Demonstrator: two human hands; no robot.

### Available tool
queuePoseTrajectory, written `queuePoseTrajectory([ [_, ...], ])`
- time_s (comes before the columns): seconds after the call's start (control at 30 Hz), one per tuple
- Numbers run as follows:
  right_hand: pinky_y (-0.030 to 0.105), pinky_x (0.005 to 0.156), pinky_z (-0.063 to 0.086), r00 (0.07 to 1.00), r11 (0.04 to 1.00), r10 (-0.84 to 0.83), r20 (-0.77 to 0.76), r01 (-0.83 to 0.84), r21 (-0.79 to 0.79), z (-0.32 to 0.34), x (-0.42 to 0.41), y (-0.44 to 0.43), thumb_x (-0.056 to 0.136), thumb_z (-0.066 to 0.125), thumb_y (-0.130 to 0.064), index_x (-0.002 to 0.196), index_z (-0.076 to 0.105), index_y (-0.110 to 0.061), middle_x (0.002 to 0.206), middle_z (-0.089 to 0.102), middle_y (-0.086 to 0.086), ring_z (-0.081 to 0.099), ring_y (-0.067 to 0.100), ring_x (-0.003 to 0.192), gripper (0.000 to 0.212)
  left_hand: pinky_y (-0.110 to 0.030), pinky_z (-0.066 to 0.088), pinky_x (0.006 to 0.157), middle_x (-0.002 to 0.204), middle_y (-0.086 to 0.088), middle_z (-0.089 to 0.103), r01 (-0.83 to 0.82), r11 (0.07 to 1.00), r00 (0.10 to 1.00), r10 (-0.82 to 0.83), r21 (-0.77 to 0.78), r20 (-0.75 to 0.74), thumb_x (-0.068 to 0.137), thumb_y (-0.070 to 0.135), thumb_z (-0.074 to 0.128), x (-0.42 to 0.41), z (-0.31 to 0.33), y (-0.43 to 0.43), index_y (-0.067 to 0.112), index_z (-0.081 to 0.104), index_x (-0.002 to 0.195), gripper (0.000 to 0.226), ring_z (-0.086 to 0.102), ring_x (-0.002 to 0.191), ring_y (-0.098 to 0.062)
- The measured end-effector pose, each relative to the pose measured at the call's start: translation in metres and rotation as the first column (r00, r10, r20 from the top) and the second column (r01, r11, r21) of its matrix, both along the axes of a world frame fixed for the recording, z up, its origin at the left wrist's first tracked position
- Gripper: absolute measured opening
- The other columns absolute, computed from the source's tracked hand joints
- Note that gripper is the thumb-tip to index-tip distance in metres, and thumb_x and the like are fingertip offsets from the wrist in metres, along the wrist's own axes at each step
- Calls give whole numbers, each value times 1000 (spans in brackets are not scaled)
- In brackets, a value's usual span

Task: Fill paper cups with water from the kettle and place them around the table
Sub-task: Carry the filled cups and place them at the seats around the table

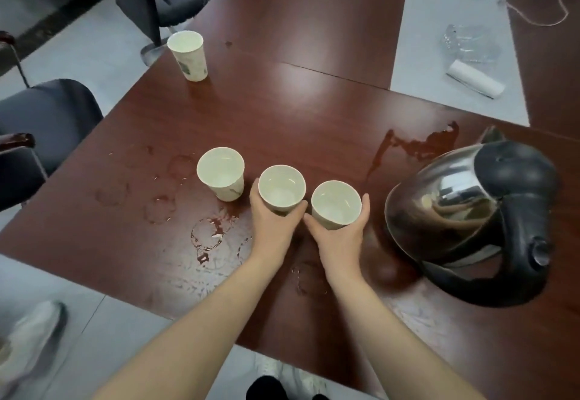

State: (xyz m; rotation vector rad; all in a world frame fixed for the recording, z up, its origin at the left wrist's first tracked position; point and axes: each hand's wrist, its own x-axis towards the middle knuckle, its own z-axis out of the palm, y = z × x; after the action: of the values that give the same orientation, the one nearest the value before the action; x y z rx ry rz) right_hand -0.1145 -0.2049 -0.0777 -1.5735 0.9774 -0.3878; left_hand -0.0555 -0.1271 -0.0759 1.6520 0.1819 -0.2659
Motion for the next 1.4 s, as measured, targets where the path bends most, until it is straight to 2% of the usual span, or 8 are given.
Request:
queuePoseTrajectory([
  [0.17, 16, 102, 30, 983, 985, -168, 68, 170, -20, -11, 12, 7, 61, 89, -24, 148, 21, -22, 145, 42, -1, 42, 8, 129, 111, -47, 45, 99, 127, -4, 54, -17, 1000, 997, 18, -13, 69, 64, 10, 83, 7, -8, -4, 15, 36, 129, 81, 53, 116, -17],
  [0.27, -5, 83, 28, 980, 981, -179, 91, 185, -62, -15, 12, 7, 64, 87, -18, 143, 30, -18, 127, 47, -10, 43, -8, 107, 96, -38, 42, 102, 126, -4, 53, -13, 1000, 993, 13, 3, 113, 66, 4, 82, 7, -11, -6, 17, 36, 126, 76, 53, 116, -16],
  [0.4, -9, 76, 27, 980, 978, -175, 93, 184, -99, -19, 13, 6, 66, 85, -14, 141, 32, -14, 117, 46, -15, 40, -14, 98, 92, -26, 41, 102, 124, 1, 51, -29, 999, 988, 25, 28, 155, 62, 3, 84, 8, -17, -8, 21, 33, 125, 83, 50, 117, -12],
  [0.63, 9, 82, 32, 974, 973, -208, 89, 215, -86, -24, 19, 10, 67, 79, -7, 143, 29, -22, 115, 48, -16, 46, -3, 99, 92, -34, 48, 93, 116, -7, 59, -73, 994, 984, 59, 81, 169, 60, 14, 80, 14, -22, -13, 11, 40, 121, 72, 58, 105, -19],
  [0.73, -4, 79, 30, 987, 984, -134, 88, 143, -104, -27, 15, -3, 68, 79, -6, 144, 31, -21, 118, 45, -18, 40, -15, 100, 92, -35, 47, 94, 118, -7, 60, -69, 992, 986, 52, 106, 157, 62, 17, 78, 15, -24, -12, 10, 40, 123, 72, 58, 107, -20],
  [0.93, -5, 88, 28, 994, 992, 15, 104, -2, -123, -26, 8, -18, 69, 82, -12, 143, 35, -23, 135, 51, -10, 45, -1, 121, 89, -37, 46, 97, 121, -7, 59, -39, 994, 988, 23, 98, 151, 61, 20, 80, 16, -25, -9, 10, 41, 125, 75, 58, 109, -20],
  [1.1, -3, 93, 29, 978, 994, 95, 186, -84, -65, -17, 8, -22, 51, 90, -25, 143, 28, -26, 136, 43, -14, 42, -11, 117, 111, -4, 37, 90, 122, 5, 51, 45, 997, 982, -54, 58, 182, 63, 3, 84, 19, -24, -3, 11, 35, 131, 84, 51, 105, 1],
  [1.4, 13, 89, 44, 958, 990, 128, 257, -110, -85, -13, 11, -32, 49, 86, -32, 108, 45, -33, 110, 56, -16, 55, -12, 98, 72, -6, 36, 92, 119, 8, 50, 154, 988, 960, -155, 23, 231, 57, 14, 84, 28, -20, 5, 8, 37, 129, 85, 50, 106, 7],
])
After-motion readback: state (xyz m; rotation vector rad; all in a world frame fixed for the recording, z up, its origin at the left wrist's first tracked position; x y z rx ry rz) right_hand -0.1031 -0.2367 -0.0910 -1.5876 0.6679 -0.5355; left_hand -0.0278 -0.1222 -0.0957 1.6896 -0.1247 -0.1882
